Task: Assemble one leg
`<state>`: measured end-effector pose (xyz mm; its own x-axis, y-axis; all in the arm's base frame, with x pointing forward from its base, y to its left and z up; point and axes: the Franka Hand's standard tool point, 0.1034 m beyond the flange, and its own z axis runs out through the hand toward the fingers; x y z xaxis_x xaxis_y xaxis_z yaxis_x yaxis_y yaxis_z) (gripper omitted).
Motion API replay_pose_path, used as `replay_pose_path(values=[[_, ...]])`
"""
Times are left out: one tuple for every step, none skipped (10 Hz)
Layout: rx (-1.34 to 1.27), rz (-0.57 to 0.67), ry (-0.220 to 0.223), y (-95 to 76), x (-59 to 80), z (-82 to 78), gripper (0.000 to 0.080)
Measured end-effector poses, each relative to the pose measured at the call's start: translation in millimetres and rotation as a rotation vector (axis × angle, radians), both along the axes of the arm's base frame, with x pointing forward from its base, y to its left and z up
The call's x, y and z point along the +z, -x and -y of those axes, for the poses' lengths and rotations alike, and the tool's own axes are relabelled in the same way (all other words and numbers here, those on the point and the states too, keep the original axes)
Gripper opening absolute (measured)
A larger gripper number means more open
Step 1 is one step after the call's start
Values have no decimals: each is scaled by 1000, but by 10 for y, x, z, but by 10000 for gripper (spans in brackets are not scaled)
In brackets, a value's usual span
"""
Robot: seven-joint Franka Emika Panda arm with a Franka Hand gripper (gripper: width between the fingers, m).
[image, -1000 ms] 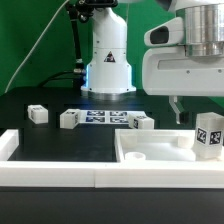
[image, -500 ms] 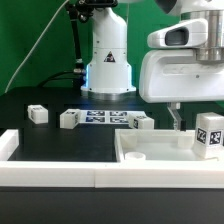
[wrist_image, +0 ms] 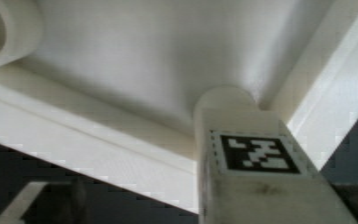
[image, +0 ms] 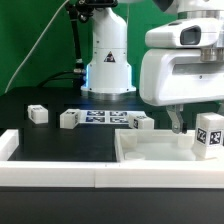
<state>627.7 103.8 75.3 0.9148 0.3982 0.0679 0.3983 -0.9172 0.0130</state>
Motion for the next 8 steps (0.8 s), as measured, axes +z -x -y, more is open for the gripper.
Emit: replay_pose_path(values=[[-11,0,-1,0,0,-2,503],[-28,-1,-2,2,-1,-5,365],[-31,-2,-2,5,-4,-2,291],[-107,-4,-11,8,-5,-6,291],[-247,-11,-31,14,-10,-6,291],[-319,-13,-41,14,-10,-2,291],[-460,-17,-59,16,-13,-12,291],[-606,-21,-81,19,-21,-19,291]])
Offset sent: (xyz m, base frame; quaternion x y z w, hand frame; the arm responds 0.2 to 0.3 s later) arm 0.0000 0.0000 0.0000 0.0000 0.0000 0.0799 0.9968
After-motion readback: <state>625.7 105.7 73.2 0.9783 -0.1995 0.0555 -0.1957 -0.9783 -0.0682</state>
